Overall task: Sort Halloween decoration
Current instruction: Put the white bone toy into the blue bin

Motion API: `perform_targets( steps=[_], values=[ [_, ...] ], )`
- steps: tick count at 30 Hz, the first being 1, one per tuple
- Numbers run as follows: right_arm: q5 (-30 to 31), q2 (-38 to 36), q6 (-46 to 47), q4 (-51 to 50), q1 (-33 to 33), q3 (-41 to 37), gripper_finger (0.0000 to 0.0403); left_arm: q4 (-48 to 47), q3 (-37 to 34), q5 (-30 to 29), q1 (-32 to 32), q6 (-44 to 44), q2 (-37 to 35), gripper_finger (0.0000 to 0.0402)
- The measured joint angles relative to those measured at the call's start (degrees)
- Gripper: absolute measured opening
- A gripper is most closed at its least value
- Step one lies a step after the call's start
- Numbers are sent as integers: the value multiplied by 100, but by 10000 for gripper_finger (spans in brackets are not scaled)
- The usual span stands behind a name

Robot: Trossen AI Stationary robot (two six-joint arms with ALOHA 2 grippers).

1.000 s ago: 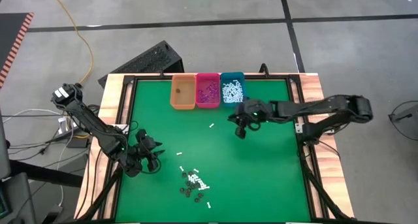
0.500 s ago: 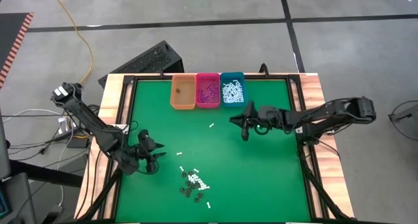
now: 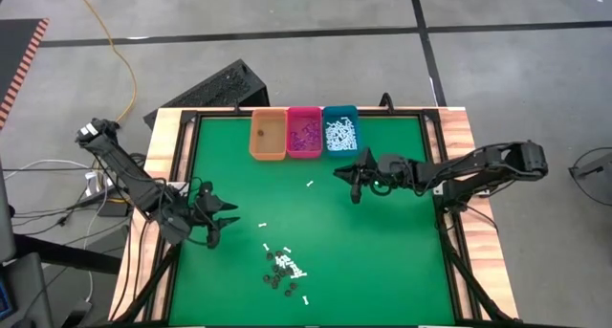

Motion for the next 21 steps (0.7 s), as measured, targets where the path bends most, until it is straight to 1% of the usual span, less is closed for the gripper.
perform_targets(
  steps=[5,10,17,21],
  values=[
    [9,2,12,-366,147,0,77,-1,0,-5,0,219,-189,148],
    [62,2,-23,-390,329,0,82,-1,0,-48,0,249,-208,148],
    [625,2,-187,-376,526,0,109,23,0,-45,0,244,-208,148],
    [640,2,-180,-376,556,0,130,26,0,38,1,264,-208,148]
  ],
)
